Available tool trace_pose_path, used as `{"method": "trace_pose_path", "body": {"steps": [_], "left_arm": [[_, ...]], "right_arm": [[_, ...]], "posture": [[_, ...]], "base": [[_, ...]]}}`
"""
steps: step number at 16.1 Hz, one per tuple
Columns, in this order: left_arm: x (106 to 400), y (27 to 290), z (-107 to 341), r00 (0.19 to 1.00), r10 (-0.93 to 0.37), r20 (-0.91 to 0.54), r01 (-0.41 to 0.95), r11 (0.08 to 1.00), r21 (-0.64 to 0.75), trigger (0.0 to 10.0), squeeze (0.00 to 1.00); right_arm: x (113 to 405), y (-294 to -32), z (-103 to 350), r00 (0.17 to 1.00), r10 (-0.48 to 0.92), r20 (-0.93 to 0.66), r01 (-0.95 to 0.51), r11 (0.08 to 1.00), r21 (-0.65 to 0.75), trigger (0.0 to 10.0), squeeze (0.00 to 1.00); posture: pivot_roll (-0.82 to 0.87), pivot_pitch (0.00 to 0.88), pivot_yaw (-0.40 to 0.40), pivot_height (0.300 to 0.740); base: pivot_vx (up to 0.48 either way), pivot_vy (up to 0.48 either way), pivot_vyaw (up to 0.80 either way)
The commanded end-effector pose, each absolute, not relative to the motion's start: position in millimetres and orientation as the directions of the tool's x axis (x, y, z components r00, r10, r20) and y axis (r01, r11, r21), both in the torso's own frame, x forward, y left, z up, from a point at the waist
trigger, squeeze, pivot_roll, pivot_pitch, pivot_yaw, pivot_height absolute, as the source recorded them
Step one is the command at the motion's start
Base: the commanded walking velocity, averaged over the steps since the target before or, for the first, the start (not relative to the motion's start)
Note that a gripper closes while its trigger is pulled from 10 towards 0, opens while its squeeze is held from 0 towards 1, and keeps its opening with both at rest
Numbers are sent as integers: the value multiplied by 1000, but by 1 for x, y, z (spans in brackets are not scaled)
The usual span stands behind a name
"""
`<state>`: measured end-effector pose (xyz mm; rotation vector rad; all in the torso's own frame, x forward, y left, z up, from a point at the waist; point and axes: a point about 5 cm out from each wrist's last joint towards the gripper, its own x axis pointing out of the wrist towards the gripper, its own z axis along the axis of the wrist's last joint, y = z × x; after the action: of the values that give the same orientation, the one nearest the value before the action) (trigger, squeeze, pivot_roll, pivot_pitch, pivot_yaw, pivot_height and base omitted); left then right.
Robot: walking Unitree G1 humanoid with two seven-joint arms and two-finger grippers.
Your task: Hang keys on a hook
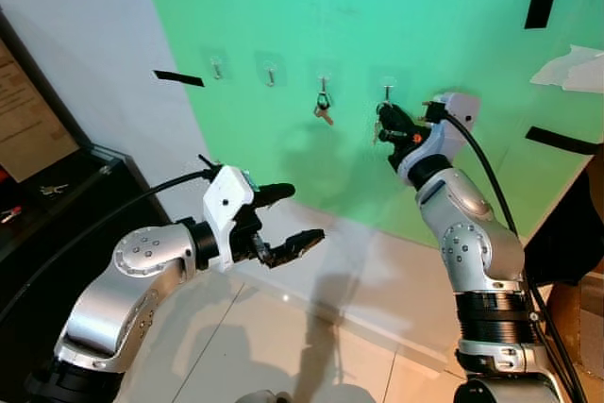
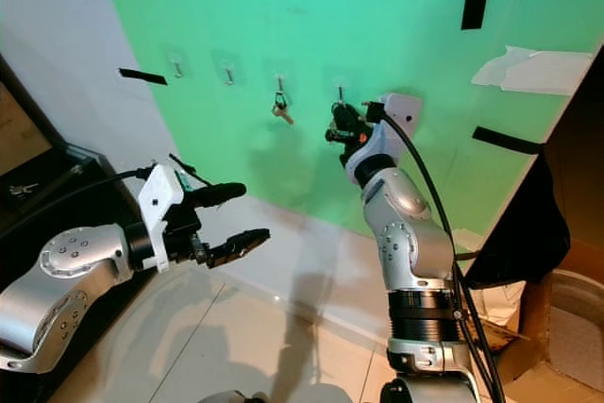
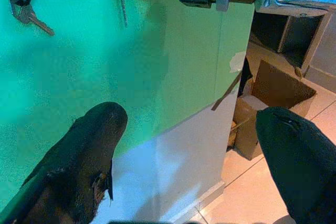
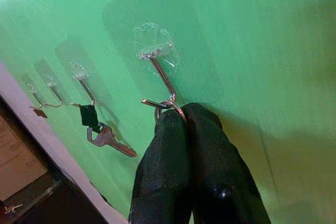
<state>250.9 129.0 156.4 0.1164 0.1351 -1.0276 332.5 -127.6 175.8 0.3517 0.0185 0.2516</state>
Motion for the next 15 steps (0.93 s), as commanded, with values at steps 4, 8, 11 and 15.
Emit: {"method": "trace_pose_path", "body": {"steps": [4,8,11,15], "left_arm": [[255,130,159,528,-834,-159,848,527,54,10000,0],[256,131,161,541,-828,-146,840,539,58,10000,0],[256,132,160,548,-822,-155,836,545,62,10000,0],[262,140,159,605,-780,-161,796,601,78,10000,0]], "right_arm": [[329,-128,154,962,260,-83,-221,920,325,10000,537],[324,-129,163,954,296,42,-293,895,337,10000,1000],[320,-135,159,957,287,44,-288,917,277,10000,1000],[312,-148,132,971,228,-71,-206,950,234,10000,1000]], "posture": [[-25,0,132,740],[-22,0,126,740],[-20,0,124,740],[-22,0,127,740]], "base": [[0,0,0],[0,0,0],[0,0,0],[0,0,0]]}}
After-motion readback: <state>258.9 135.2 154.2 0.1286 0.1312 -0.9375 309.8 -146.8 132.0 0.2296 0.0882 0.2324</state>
